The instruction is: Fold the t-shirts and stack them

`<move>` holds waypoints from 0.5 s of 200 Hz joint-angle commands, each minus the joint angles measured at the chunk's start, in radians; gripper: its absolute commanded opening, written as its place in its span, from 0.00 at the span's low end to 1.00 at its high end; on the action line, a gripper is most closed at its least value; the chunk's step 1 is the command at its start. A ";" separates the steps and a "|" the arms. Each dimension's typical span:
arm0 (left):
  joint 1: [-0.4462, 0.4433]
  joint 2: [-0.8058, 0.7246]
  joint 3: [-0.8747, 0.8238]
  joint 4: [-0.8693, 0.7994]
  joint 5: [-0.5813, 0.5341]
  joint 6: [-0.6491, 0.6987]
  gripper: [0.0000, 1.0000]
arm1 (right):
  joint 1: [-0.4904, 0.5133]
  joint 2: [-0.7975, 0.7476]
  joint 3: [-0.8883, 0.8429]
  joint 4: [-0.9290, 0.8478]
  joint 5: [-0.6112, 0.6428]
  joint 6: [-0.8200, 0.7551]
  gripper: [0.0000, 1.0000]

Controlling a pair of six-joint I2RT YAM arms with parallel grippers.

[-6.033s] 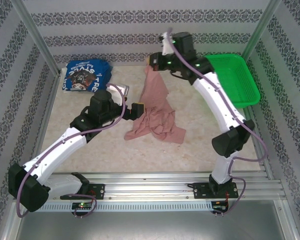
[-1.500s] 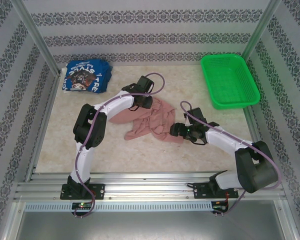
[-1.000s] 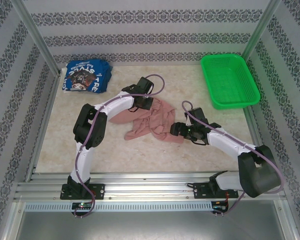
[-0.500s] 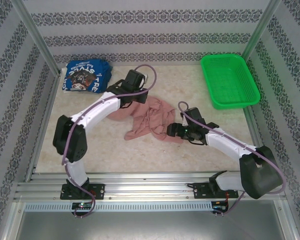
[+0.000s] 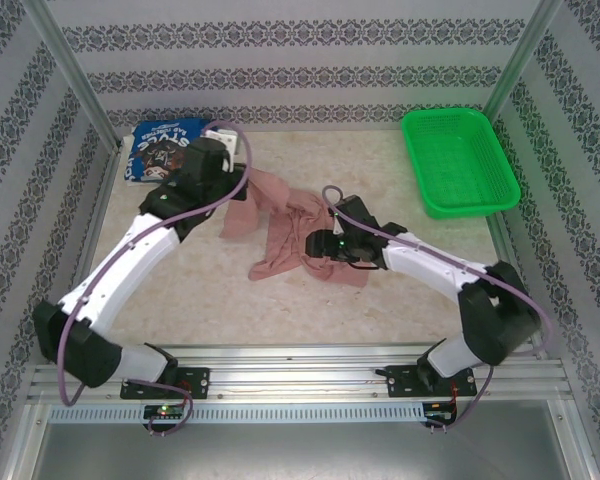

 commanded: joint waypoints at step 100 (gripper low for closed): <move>0.109 -0.130 -0.117 0.002 -0.007 0.001 0.00 | 0.014 0.270 0.257 -0.184 0.248 -0.062 0.16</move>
